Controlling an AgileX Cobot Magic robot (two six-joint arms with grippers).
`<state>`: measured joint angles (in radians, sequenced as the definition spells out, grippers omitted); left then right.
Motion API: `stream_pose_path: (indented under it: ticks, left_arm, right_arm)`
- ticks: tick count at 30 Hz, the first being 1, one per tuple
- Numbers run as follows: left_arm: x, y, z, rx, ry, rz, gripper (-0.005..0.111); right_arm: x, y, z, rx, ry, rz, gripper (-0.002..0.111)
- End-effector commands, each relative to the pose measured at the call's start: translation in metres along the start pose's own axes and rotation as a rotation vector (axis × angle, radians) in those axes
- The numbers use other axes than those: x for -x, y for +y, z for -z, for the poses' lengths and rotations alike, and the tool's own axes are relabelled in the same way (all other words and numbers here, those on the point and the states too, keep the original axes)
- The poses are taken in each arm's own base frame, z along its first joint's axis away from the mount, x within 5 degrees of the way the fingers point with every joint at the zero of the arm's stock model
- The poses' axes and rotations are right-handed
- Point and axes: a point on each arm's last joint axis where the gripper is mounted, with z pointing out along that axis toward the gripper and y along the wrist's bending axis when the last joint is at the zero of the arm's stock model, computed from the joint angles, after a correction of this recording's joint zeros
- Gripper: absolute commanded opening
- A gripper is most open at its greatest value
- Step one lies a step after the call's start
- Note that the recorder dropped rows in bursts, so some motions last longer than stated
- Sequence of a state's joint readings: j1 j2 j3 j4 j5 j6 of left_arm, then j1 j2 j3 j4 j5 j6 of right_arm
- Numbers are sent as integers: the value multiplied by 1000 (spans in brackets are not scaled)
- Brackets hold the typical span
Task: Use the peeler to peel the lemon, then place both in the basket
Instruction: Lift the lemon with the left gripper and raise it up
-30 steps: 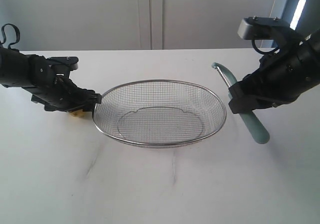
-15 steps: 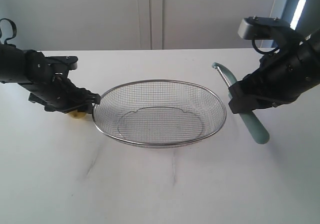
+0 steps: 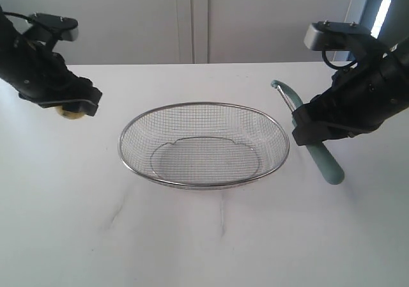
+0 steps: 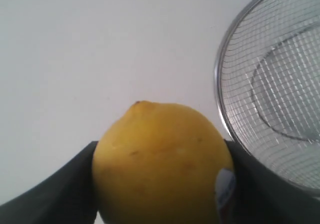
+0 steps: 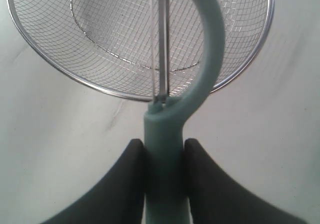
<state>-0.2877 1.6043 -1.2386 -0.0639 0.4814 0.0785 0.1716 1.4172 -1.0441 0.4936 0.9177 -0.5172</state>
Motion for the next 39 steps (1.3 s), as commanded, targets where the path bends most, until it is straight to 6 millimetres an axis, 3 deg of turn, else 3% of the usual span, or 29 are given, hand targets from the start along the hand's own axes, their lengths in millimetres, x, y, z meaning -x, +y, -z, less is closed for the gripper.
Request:
stream_pose_path:
  ticks: [1, 6, 11, 14, 15, 17, 19, 22, 25, 39]
  left_arm:
    - [-11, -11, 56, -30, -122, -23, 0]
    - [-38, -24, 109, -70, -273, -72, 0]
    - [-74, -47, 139, -209, -441, -201, 0]
    - [-97, -73, 159, -384, -693, -433, 0]
    - [-112, -87, 165, -489, -823, -623, 0]
    - [-130, -99, 161, -602, -936, -788, 0]
    - [-134, -97, 147, -590, -926, -760, 0]
    - [-120, -84, 138, -447, -946, -589, 0]
    - [-118, -79, 132, -399, -920, -556, 0]
    - [-111, -80, 124, -460, -928, -476, 0]
  right_arm:
    - [1, -1, 1, -1, -13, -6, 0]
    - [1, -1, 1, -1, -13, -6, 0]
    - [1, -1, 1, -1, -13, -6, 0]
    - [1, -1, 1, -1, -13, -6, 0]
    - [1, -1, 1, -1, -13, -6, 0]
    - [1, -1, 1, -1, -13, -6, 0]
    - [1, -1, 1, -1, -13, -6, 0]
    - [1, -1, 1, -1, -13, -6, 0]
    - [1, -1, 1, -1, -13, -6, 0]
    - [1, -1, 1, -2, -13, -6, 0]
